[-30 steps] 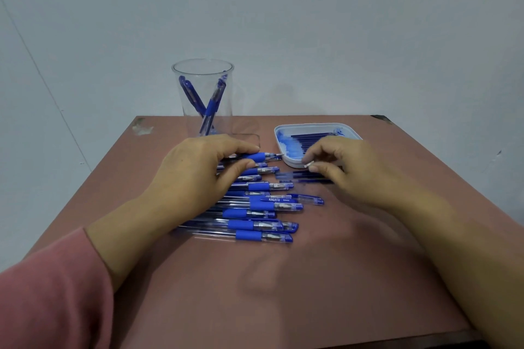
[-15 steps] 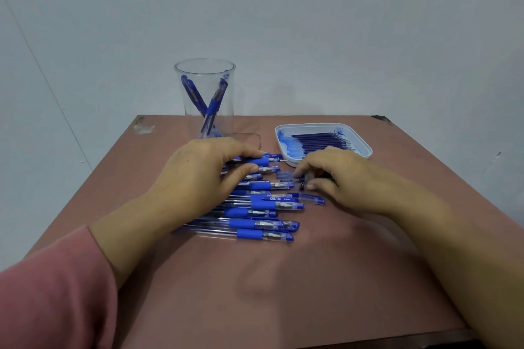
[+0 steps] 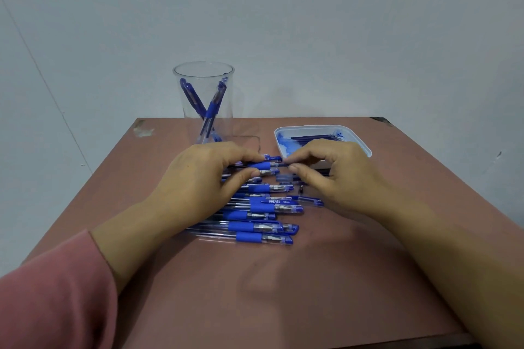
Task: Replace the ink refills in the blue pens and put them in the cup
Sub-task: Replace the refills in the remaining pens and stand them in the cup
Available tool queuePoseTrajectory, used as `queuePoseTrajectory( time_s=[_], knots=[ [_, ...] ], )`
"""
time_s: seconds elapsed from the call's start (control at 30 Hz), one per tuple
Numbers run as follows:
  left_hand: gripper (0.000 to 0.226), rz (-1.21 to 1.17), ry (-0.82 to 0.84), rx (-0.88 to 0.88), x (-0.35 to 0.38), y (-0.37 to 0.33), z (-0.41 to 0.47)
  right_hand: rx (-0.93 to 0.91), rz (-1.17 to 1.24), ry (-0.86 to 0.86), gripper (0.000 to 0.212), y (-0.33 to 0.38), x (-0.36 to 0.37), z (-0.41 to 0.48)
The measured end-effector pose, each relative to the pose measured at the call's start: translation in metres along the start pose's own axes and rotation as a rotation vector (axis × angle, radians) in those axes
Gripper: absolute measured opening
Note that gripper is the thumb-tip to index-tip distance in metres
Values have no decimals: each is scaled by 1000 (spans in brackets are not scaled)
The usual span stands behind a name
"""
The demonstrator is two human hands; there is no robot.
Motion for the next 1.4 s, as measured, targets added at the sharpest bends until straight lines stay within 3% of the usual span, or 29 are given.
queuePoseTrajectory(
  time_s=[0.1,0.23,0.43,0.67,0.97,1.2,1.4],
  knots=[
    [37,-8,-3,-7,0,0,1,10,13,-27,15,0,-9,-3],
    [26,6,2,2,1,0,0,-26,-1,40,29,4,5,0],
    [30,-1,8,-9,1,0,1,11,23,14,19,-5,-1,-1],
    [27,9,21,-19,2,1,0,-42,5,54,27,-5,4,1],
    [28,11,29,-103,1,14,1,98,4,-10,20,-30,-29,-4],
    [29,6,13,-121,-2,13,0,218,-99,89,24,-47,-21,-5],
    [30,5,26,-116,-1,11,1,178,-299,195,18,-45,-16,-6]
  ],
)
Point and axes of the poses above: each hand's wrist, its own z-axis towards the middle knuckle, its own x-axis out of the palm, y = z × x, the point moved 7 cm from there along z, towards the middle knuckle, and after that the axes turned 10 degrees about z, right-handed, at the moved point
